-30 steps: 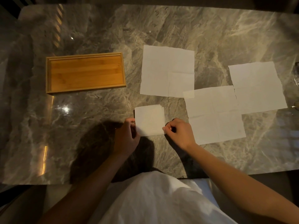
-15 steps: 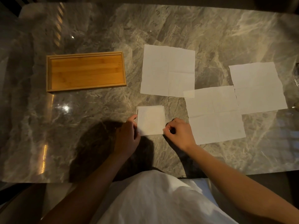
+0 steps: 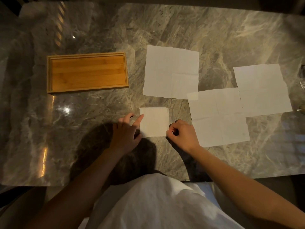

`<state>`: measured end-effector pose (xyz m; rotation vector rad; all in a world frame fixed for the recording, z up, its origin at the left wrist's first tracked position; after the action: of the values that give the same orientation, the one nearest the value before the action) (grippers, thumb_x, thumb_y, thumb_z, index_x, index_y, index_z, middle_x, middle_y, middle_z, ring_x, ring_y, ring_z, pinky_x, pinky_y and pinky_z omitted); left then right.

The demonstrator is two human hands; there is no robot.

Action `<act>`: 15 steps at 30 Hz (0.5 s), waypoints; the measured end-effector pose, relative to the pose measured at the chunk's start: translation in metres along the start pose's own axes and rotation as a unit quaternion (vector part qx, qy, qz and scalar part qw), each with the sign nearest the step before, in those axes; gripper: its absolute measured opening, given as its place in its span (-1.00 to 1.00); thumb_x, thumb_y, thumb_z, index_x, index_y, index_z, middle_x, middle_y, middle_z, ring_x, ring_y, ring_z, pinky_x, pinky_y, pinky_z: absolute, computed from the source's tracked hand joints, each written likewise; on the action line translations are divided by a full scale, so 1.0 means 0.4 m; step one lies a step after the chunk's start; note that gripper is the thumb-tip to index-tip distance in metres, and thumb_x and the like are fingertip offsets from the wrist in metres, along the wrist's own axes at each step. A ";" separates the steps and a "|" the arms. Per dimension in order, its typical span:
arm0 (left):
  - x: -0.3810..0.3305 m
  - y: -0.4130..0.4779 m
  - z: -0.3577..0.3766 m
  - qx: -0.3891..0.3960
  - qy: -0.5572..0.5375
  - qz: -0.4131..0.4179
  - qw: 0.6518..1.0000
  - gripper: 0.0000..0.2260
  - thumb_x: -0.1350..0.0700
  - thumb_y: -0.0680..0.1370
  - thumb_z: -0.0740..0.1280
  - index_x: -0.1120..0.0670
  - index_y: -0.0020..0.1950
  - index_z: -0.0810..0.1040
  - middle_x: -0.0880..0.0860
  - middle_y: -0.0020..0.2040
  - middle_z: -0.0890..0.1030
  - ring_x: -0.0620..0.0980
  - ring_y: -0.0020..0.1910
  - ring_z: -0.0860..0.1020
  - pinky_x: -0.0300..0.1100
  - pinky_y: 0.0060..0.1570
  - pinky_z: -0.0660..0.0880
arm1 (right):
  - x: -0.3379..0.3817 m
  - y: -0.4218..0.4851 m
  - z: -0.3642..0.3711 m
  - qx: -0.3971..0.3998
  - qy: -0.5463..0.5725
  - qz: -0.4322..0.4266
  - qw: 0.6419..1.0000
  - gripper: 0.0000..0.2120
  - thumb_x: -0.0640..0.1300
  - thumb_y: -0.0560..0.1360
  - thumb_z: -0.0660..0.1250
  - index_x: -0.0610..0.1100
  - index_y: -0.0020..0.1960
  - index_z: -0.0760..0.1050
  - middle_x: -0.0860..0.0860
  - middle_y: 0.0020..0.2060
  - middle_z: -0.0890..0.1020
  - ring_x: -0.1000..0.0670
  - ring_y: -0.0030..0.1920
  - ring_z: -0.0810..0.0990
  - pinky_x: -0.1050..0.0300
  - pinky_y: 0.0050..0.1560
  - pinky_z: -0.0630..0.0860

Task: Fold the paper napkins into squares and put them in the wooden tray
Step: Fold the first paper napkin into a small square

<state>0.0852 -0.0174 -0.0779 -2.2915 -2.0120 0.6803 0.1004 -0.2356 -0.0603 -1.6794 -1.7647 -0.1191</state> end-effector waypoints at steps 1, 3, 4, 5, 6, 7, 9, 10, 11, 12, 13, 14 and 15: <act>0.000 0.005 -0.002 0.000 0.005 0.010 1.000 -0.37 -0.15 0.47 0.31 -0.13 0.48 0.14 0.16 0.44 0.22 0.24 0.34 0.25 0.19 0.26 0.25 | -0.001 0.001 0.000 0.001 -0.001 -0.002 1.000 -0.82 -0.01 0.46 0.31 -0.08 -0.25 0.55 0.01 -0.27 0.56 0.03 -0.24 0.50 -0.04 -0.11 0.54; -0.007 0.014 -0.007 -0.009 0.019 0.035 0.999 -0.35 -0.12 0.45 0.34 -0.10 0.48 0.15 0.14 0.45 0.25 0.21 0.34 0.29 0.14 0.25 0.25 | -0.001 0.001 0.001 0.000 -0.003 -0.004 1.000 -0.81 -0.01 0.47 0.31 -0.08 -0.25 0.55 0.00 -0.27 0.56 0.03 -0.24 0.50 -0.05 -0.10 0.53; -0.012 0.018 -0.009 -0.015 0.033 0.049 0.998 -0.34 -0.11 0.44 0.35 -0.08 0.47 0.17 0.13 0.45 0.27 0.19 0.33 0.31 0.11 0.23 0.27 | 0.000 0.001 0.001 0.001 -0.002 -0.003 1.000 -0.81 -0.01 0.47 0.31 -0.08 -0.25 0.55 0.00 -0.27 0.55 0.03 -0.24 0.50 -0.05 -0.09 0.53; -0.016 0.022 -0.010 -0.019 0.049 0.061 0.997 -0.35 -0.10 0.43 0.36 -0.06 0.46 0.20 0.12 0.46 0.27 0.17 0.33 0.32 0.09 0.22 0.28 | 0.000 0.001 0.000 0.002 -0.003 -0.003 1.000 -0.82 -0.01 0.47 0.31 -0.08 -0.25 0.55 0.00 -0.27 0.55 0.03 -0.23 0.49 -0.05 -0.08 0.53; -0.018 0.025 -0.009 -0.021 0.065 0.071 0.995 -0.36 -0.10 0.42 0.36 -0.05 0.45 0.22 0.11 0.47 0.26 0.16 0.34 0.31 0.08 0.21 0.28 | 0.001 0.002 -0.001 0.004 -0.005 -0.003 1.000 -0.82 -0.02 0.47 0.31 -0.07 -0.24 0.55 0.01 -0.27 0.55 0.03 -0.23 0.49 -0.04 -0.08 0.52; -0.019 0.028 -0.008 -0.020 0.077 0.077 0.994 -0.38 -0.10 0.43 0.34 -0.05 0.45 0.24 0.11 0.49 0.24 0.16 0.36 0.30 0.08 0.23 0.26 | 0.001 0.003 -0.001 0.008 -0.007 -0.005 1.000 -0.84 -0.02 0.47 0.31 -0.07 -0.24 0.53 0.01 -0.27 0.55 0.03 -0.24 0.49 -0.04 -0.08 0.52; -0.014 0.033 -0.004 -0.013 0.094 0.079 0.992 -0.41 -0.13 0.45 0.31 -0.06 0.45 0.24 0.12 0.51 0.18 0.16 0.40 0.24 0.12 0.30 0.19 | 0.003 0.005 -0.002 0.013 -0.005 -0.008 1.000 -0.89 -0.03 0.45 0.33 -0.05 -0.18 0.47 0.03 -0.27 0.54 0.03 -0.25 0.49 0.01 -0.10 0.51; -0.012 0.035 -0.003 -0.007 0.101 0.078 0.992 -0.40 -0.14 0.45 0.30 -0.07 0.45 0.23 0.13 0.52 0.16 0.17 0.42 0.21 0.15 0.33 0.16 | 0.004 0.003 -0.004 0.008 -0.003 -0.009 1.000 -0.89 -0.03 0.45 0.34 -0.03 -0.14 0.43 0.05 -0.26 0.53 0.03 -0.24 0.48 0.05 -0.11 0.49; -0.010 0.037 -0.003 -0.001 0.105 0.079 0.991 -0.40 -0.15 0.45 0.30 -0.08 0.45 0.22 0.13 0.52 0.14 0.18 0.43 0.19 0.17 0.34 0.14 | 0.005 0.002 -0.007 -0.005 -0.007 -0.014 1.000 -0.87 -0.01 0.44 0.34 -0.01 -0.10 0.41 0.06 -0.22 0.54 0.03 -0.21 0.49 0.08 -0.08 0.47; -0.009 0.038 -0.004 0.003 0.103 0.082 0.991 -0.39 -0.15 0.45 0.30 -0.08 0.45 0.22 0.14 0.52 0.14 0.18 0.43 0.19 0.20 0.34 0.13 | 0.008 0.001 -0.012 -0.026 -0.024 -0.027 0.999 -0.86 0.02 0.45 0.32 0.01 -0.05 0.41 0.06 -0.15 0.54 0.03 -0.15 0.50 0.08 -0.03 0.43; -0.011 0.038 -0.005 0.005 0.098 0.086 0.991 -0.40 -0.15 0.45 0.30 -0.08 0.45 0.22 0.14 0.52 0.15 0.18 0.43 0.19 0.21 0.34 0.14 | 0.014 -0.002 -0.019 -0.050 -0.047 -0.047 0.996 -0.83 0.04 0.46 0.29 0.02 0.01 0.43 0.06 -0.08 0.54 0.02 -0.06 0.49 0.07 0.03 0.38; -0.011 0.039 -0.006 0.006 0.095 0.091 0.991 -0.40 -0.16 0.45 0.30 -0.08 0.45 0.22 0.15 0.52 0.15 0.18 0.44 0.18 0.21 0.34 0.14 | 0.027 -0.002 -0.024 -0.070 -0.071 -0.073 0.992 -0.78 0.07 0.47 0.26 0.03 0.07 0.45 0.05 -0.01 0.54 0.01 0.01 0.48 0.05 0.07 0.32; -0.011 0.040 -0.008 0.008 0.094 0.094 0.991 -0.40 -0.17 0.46 0.29 -0.09 0.46 0.21 0.15 0.52 0.15 0.18 0.44 0.18 0.21 0.34 0.14 | 0.042 0.000 -0.026 -0.078 -0.095 -0.099 0.987 -0.73 0.10 0.48 0.24 0.04 0.14 0.46 0.03 0.05 0.52 -0.02 0.08 0.46 0.02 0.11 0.29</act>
<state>0.1010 -0.0232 -0.0785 -2.4544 -1.7205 0.4628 0.1059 -0.2266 -0.0434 -1.6653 -2.1126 -0.1970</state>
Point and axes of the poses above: each hand's wrist, its own y-axis towards the middle knuckle, its own z-axis out of the palm, x = y × z, the point moved 5 cm from there along y, towards the middle knuckle
